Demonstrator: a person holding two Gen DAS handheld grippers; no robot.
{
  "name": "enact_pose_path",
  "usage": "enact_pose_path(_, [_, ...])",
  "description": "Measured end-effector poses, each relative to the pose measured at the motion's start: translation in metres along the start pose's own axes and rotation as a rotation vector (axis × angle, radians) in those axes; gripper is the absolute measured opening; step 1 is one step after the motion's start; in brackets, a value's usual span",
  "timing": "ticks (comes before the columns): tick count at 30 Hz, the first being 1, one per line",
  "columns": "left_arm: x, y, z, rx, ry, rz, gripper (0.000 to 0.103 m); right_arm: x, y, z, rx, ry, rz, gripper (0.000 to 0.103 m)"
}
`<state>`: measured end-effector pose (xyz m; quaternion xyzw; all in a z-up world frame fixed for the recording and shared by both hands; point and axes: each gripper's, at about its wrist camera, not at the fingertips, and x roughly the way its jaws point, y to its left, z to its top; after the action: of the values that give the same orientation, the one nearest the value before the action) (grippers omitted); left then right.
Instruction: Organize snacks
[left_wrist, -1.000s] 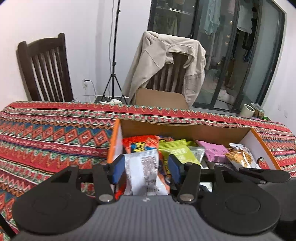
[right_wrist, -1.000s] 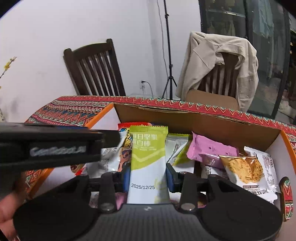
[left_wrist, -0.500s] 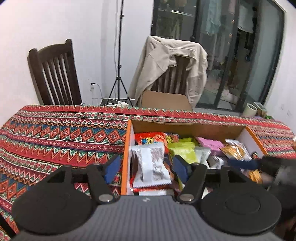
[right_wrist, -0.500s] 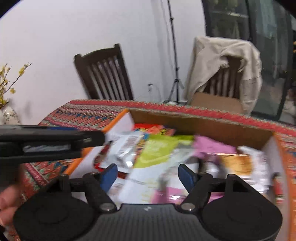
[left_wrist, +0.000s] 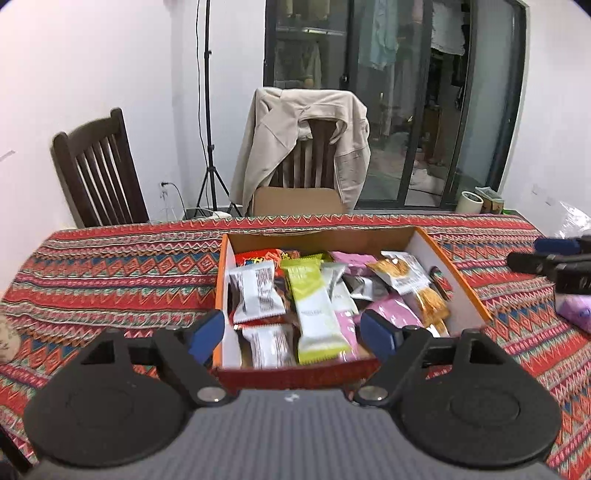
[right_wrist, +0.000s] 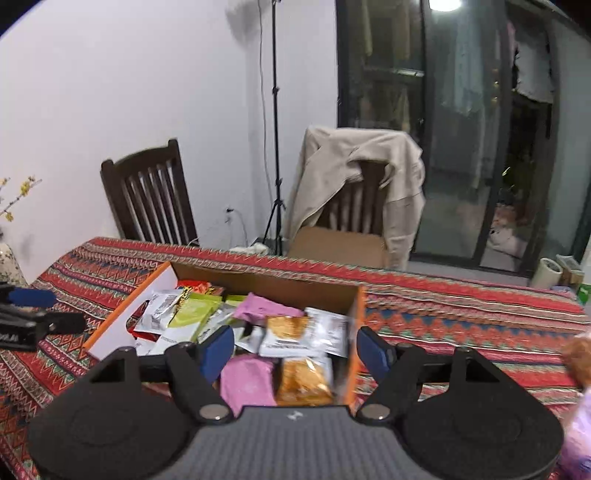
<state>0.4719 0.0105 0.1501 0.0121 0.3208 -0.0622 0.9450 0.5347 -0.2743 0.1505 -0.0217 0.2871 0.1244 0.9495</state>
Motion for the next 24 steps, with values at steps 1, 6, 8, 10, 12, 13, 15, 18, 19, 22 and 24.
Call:
enact_pose_path(1, [-0.010,-0.002,-0.005,0.000,-0.010,0.006,0.086,-0.012,-0.003,-0.003,-0.002,-0.009,-0.006,0.073])
enact_pose_path(6, [-0.079,-0.010,-0.037,-0.009,-0.116,0.011,0.102,-0.074,-0.010,-0.027,0.004,-0.059,-0.010,0.085])
enact_pose_path(8, [-0.106,-0.014,-0.055,-0.004,-0.159,0.004,0.103,-0.100,-0.009,-0.040,0.012,-0.077,0.004,0.086])
enact_pose_path(10, [-0.133,-0.017,-0.080,0.014,-0.218,-0.001,0.103,-0.129,-0.005,-0.056,0.007,-0.108,0.011,0.089])
enact_pose_path(12, [-0.158,-0.021,-0.106,0.023,-0.262,0.024,0.103,-0.159,0.002,-0.074,-0.002,-0.146,0.019,0.092])
enact_pose_path(13, [-0.170,-0.023,-0.122,0.030,-0.284,0.039,0.103,-0.173,0.006,-0.083,-0.005,-0.164,0.025,0.092])
enact_pose_path(15, [-0.198,-0.027,-0.155,0.042,-0.351,0.057,0.103,-0.205,0.016,-0.107,-0.023,-0.197,0.037,0.092])
enact_pose_path(18, [-0.240,-0.034,-0.203,0.043,-0.437,0.079,0.103,-0.251,0.034,-0.147,-0.062,-0.236,0.041,0.099])
enact_pose_path(19, [-0.255,-0.038,-0.218,0.049,-0.461,0.089,0.103,-0.268,0.040,-0.162,-0.073,-0.253,0.042,0.100])
enact_pose_path(22, [-0.292,-0.046,-0.264,0.079,-0.513,0.137,0.103,-0.314,0.059,-0.203,-0.101,-0.291,0.032,0.101])
enact_pose_path(24, [-0.311,-0.045,-0.296,0.065,-0.508,0.177,0.103,-0.345,0.072,-0.235,-0.102,-0.315,0.041,0.103])
